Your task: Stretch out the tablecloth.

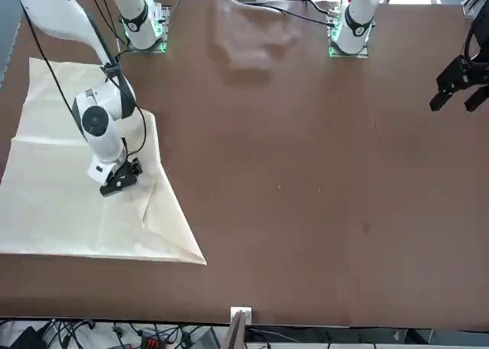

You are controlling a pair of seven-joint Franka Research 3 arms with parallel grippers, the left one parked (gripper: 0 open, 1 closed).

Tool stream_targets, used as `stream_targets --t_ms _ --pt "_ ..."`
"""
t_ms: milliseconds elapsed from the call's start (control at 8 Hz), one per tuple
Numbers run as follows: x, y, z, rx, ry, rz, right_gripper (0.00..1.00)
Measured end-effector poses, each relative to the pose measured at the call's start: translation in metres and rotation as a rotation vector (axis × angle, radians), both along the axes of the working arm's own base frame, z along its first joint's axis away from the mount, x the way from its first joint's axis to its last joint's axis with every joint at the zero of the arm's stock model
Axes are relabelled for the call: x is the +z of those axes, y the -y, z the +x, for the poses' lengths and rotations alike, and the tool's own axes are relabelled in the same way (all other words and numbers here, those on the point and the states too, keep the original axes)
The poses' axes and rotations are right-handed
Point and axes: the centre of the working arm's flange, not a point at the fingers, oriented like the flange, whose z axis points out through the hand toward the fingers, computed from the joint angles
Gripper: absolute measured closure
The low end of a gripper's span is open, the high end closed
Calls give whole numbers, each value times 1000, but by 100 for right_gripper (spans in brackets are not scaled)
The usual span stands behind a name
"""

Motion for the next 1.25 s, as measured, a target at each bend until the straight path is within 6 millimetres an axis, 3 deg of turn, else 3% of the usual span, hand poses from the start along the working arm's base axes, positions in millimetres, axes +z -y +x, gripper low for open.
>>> stream_targets --t_ms 375,1000,1250 --pt "15 -30 -11 -162 -105 98 4" --pt "32 -39 -47 -412 -327 61 4" --pt "39 -44 -50 -542 -330 81 4"
